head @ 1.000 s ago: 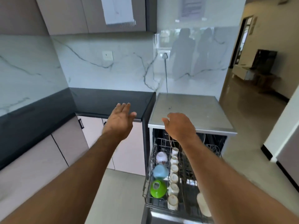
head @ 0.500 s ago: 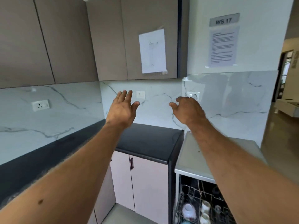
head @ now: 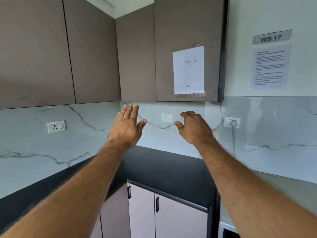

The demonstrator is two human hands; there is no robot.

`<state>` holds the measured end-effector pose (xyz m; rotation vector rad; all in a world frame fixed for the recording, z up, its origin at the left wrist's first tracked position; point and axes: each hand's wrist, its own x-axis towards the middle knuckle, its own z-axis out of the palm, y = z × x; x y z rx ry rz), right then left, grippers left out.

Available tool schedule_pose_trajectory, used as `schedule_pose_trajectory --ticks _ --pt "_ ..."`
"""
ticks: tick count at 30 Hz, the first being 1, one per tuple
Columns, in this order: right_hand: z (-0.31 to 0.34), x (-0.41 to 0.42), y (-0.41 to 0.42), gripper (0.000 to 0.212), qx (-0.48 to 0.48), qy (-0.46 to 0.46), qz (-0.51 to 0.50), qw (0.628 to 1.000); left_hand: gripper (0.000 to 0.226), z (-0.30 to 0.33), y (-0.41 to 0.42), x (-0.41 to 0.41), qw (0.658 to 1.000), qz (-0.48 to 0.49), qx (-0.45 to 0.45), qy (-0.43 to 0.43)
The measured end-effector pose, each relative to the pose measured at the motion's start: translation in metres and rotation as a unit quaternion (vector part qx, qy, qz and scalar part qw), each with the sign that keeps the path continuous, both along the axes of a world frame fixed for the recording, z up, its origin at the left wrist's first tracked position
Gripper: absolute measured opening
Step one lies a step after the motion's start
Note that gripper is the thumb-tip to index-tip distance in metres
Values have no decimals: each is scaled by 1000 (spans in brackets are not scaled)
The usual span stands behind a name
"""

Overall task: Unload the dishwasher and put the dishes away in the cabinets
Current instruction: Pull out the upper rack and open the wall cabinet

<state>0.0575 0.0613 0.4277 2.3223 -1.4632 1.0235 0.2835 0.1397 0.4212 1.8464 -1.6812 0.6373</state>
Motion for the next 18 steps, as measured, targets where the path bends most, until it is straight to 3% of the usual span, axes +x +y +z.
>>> schedule_pose_trajectory --ticks 9,18 --pt "25 131 -74 48 -18 -36 -16 999 71 26 -76 145 999 -18 -30 0" --pt "33 185 -137 48 -41 -4 -48 998 64 23 -156 187 998 -49 -38 23"
